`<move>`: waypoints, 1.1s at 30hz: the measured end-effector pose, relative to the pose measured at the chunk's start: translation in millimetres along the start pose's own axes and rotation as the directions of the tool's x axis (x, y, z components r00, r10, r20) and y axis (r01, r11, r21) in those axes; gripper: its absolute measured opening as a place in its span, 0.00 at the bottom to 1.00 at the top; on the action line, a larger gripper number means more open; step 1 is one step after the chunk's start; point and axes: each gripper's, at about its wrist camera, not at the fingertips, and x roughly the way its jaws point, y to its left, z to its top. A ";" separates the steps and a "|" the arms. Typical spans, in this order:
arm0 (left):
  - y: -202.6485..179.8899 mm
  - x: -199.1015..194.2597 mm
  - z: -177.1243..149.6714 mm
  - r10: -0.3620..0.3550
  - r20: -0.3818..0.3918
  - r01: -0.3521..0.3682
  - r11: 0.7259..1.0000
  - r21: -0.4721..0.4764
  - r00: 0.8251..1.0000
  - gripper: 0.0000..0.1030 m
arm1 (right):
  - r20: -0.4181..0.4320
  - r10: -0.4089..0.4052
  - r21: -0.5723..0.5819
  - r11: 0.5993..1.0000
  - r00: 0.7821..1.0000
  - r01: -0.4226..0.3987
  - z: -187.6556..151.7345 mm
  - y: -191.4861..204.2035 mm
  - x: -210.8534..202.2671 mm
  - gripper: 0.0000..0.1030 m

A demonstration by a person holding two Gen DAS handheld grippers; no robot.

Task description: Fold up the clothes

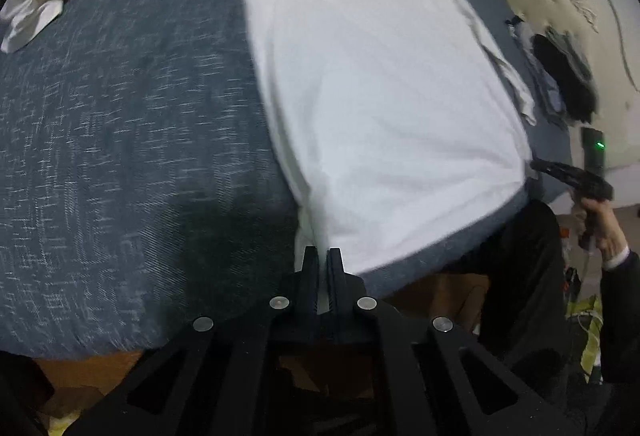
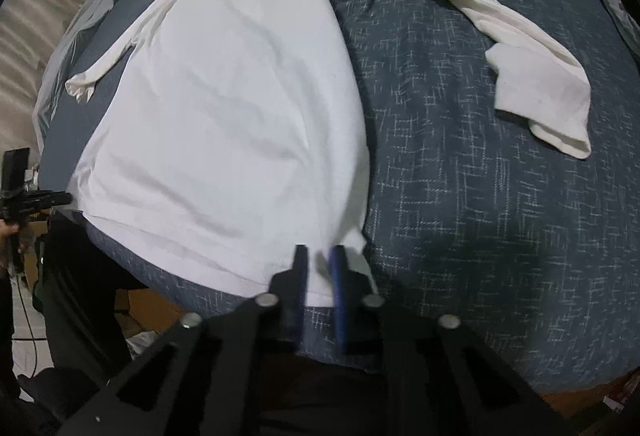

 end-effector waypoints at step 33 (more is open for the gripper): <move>55.4 -6.9 19.4 -0.037 0.043 0.044 0.983 -0.176 0.998 0.23 | 0.123 -0.022 0.181 0.984 0.992 -0.001 -9.0 -62.5 -37.3 0.01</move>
